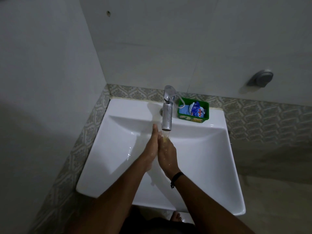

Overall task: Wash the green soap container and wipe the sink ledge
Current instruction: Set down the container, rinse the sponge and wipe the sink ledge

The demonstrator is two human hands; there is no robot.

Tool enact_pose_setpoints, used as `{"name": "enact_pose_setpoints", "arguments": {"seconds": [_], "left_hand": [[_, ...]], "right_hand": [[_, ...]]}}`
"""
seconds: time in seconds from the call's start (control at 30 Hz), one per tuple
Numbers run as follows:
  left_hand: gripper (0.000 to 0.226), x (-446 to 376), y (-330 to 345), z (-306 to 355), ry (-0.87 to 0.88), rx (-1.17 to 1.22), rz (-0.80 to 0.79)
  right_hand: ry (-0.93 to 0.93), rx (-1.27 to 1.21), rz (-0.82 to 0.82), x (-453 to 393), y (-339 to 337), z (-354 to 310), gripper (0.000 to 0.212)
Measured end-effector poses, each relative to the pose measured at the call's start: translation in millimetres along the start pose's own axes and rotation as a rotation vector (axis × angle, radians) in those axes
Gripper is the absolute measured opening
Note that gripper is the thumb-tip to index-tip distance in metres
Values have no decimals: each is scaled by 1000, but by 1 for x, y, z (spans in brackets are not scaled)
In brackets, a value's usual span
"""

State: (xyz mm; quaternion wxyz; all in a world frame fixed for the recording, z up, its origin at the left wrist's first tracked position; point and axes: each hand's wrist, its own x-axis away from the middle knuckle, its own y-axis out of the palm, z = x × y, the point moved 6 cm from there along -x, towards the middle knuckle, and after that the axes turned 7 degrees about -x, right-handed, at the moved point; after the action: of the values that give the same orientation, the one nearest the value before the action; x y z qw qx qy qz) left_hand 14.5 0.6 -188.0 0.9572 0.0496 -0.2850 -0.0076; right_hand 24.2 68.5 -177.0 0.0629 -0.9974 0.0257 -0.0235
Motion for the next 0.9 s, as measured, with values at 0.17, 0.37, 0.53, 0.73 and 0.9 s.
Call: {"name": "enact_pose_setpoints", "arguments": {"seconds": [0.17,0.37,0.53,0.73,0.9], "left_hand": [[73,2,1,-21,-106,43,-21],[67,6,-1,-17,-101,99,-14],[72,6,7,-18,-135,159,-108],[66,7,14,-25,-175,281,-265],[36,3,15,-26,-31,286,-242]], "right_hand": [[229,9,14,-10,-1,12,53],[193,100,43,-14,2,5,41],[209,-38,175,-11,-3,4,41],[189,-62,62,-6,-4,19,33],[-31,128,38,5,-38,30,27]]}}
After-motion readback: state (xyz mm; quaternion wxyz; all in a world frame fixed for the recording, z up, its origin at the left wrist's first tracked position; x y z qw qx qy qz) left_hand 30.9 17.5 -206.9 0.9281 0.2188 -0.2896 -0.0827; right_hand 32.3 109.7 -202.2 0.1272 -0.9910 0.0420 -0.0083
